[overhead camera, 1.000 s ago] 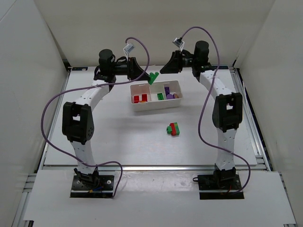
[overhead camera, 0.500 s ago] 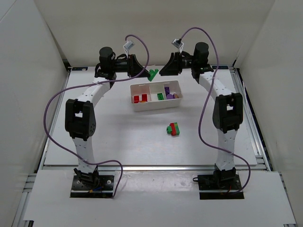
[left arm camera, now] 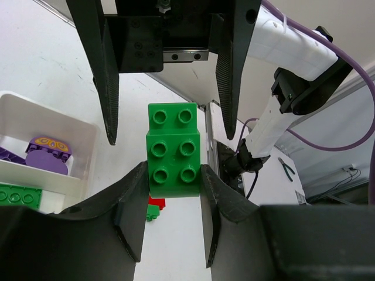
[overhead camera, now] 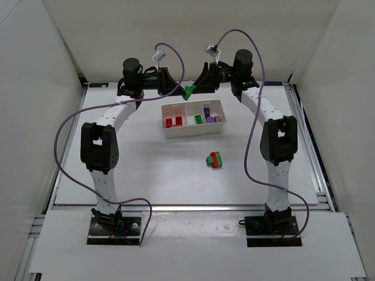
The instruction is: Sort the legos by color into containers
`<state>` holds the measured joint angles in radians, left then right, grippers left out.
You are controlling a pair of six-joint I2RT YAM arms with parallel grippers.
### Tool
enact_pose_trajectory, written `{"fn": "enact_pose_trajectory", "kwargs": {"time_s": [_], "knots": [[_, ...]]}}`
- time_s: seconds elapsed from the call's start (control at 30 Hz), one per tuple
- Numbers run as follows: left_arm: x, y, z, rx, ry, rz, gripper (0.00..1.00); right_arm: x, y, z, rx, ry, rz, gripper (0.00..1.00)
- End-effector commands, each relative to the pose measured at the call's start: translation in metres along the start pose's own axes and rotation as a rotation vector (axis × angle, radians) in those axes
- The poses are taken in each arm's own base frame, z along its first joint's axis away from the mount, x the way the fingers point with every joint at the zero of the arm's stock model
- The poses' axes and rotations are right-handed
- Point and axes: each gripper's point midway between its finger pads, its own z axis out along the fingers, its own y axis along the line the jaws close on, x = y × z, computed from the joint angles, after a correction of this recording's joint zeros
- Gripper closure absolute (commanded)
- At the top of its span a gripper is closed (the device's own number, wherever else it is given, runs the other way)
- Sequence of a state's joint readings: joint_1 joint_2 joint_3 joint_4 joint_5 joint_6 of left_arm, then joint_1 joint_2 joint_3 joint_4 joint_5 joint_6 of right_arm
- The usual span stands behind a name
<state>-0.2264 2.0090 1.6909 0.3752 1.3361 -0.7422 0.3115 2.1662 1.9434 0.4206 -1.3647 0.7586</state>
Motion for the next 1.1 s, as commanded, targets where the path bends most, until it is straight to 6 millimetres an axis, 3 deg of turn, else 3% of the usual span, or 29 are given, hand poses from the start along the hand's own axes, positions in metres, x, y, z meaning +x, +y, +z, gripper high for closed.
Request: {"fn": "enact_pose_trajectory", "kwargs": {"time_s": [0.0,0.1,0.13,0.27,0.37,0.5,0.73,0.83,1.07], "knots": [[-0.011,-0.01,0.0,0.017,-0.002,0.055,0.9,-0.022,0.029,0.004,-0.024,-0.001,-0.121,0.14],[-0.012,-0.01,-0.001,0.016,-0.003,0.056,0.9,-0.02,0.029,0.005,-0.028,0.004,-0.116,0.23],[-0.011,-0.008,-0.001,0.015,-0.002,0.053,0.9,-0.019,0.029,0.006,-0.03,0.006,-0.115,0.36],[-0.011,-0.009,0.0,0.017,-0.002,0.053,0.89,-0.017,0.027,0.005,-0.028,0.008,-0.103,0.55],[-0.011,-0.008,-0.001,0.013,-0.004,0.055,0.89,-0.016,0.027,0.004,-0.032,0.013,-0.101,0.78],[-0.013,-0.007,-0.001,0.0,-0.017,0.061,0.9,-0.013,0.027,0.004,-0.035,0.019,-0.106,0.97],[-0.03,0.002,-0.016,-0.081,-0.089,0.09,0.9,0.003,0.033,0.0,-0.061,0.062,-0.133,1.0],[-0.04,0.005,-0.022,-0.118,-0.124,0.106,0.9,0.019,0.035,-0.005,-0.066,0.084,-0.082,1.0],[-0.049,0.007,-0.026,-0.155,-0.158,0.118,0.9,0.026,0.039,-0.006,-0.072,0.09,-0.096,1.0]]}}
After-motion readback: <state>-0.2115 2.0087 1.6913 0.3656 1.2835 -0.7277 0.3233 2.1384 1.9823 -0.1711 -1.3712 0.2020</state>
